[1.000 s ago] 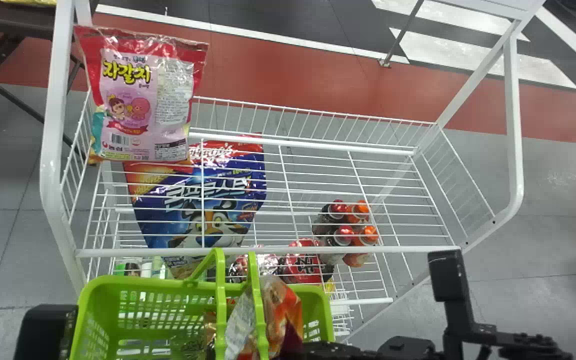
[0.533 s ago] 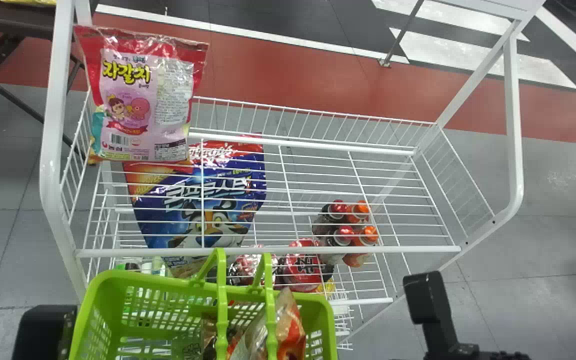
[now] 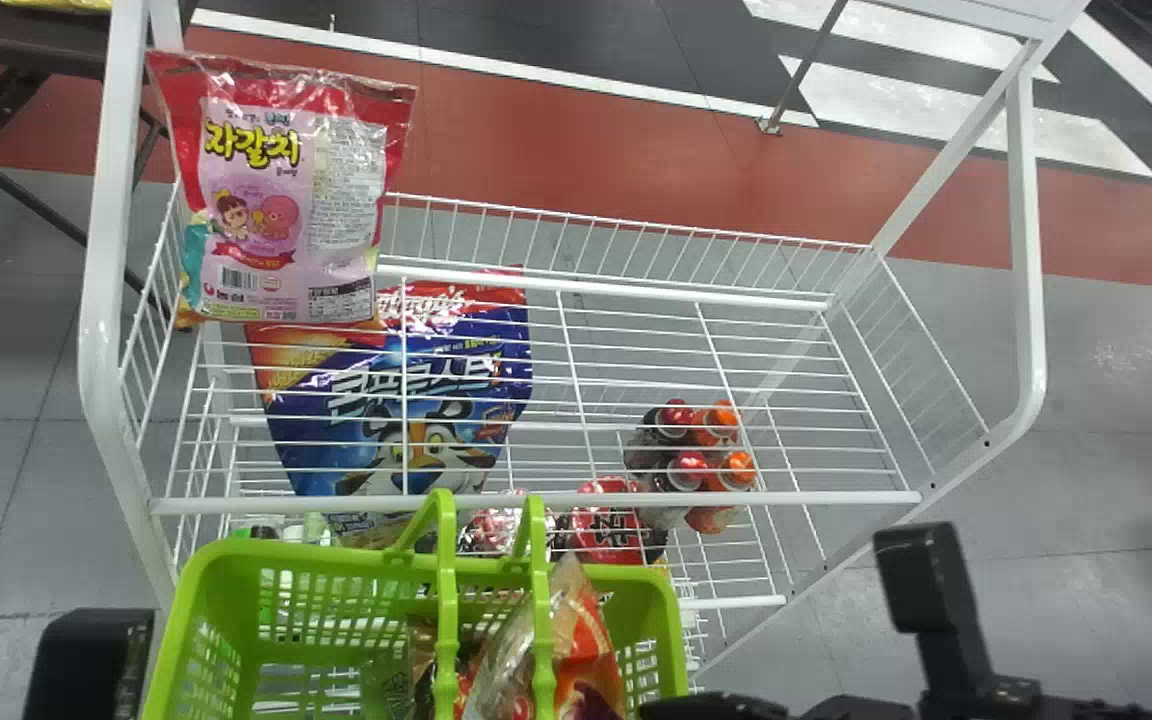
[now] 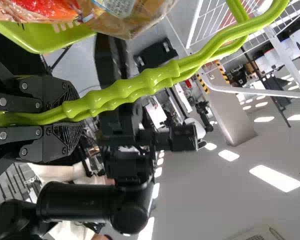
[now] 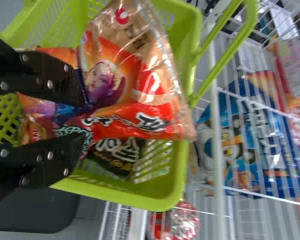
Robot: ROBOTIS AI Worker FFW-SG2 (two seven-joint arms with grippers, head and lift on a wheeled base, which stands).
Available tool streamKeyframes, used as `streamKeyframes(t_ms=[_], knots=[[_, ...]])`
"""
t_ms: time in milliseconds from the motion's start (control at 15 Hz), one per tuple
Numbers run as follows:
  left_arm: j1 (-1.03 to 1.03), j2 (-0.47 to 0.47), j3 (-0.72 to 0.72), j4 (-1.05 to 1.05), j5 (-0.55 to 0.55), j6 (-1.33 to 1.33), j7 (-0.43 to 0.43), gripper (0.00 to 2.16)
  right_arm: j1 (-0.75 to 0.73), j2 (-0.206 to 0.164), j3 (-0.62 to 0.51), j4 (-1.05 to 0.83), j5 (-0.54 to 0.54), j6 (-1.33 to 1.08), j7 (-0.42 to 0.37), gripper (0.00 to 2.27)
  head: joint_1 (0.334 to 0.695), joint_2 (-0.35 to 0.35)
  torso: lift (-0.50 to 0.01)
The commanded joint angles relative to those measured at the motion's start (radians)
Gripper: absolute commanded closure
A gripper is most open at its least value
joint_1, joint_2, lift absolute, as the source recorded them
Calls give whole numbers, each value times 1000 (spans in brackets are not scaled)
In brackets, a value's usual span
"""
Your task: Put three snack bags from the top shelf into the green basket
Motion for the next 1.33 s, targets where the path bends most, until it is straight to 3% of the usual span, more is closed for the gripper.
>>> streamKeyframes(t_ms=[0,200,400,533,667,733,933,1000,1133,1267], knots=[[8,0,5,-4,0,0,-2,1413,-11,4,-79,-34,-79,11,1,53,695,-350,-45],[31,-7,15,-9,-2,-37,-5,1413,-37,5,-117,-55,-70,11,84,53,695,-350,-45],[29,-7,14,-3,-2,-58,-9,1413,-37,42,-32,-6,74,11,163,53,695,-350,-45],[29,-7,9,8,-2,-67,-9,1413,-17,51,85,68,197,-451,176,53,695,-350,-45],[26,-4,-3,13,-3,-70,-6,1413,10,54,143,170,238,-951,180,53,695,-350,-45],[20,0,-8,17,-3,-70,-5,1413,23,60,153,209,246,-1111,182,56,695,-350,-45],[-5,11,-11,40,3,-58,-3,1413,81,76,180,264,306,-1282,186,76,695,-350,-45],[-12,14,-17,54,3,-58,-2,1413,126,79,223,293,370,-1427,157,80,695,-350,-45],[-21,26,-28,65,6,-55,-2,1413,201,76,347,348,518,-1703,39,76,695,-350,-45],[-20,37,-31,65,18,-52,-2,1413,264,65,464,397,596,-1871,-97,76,695,-350,-45]])
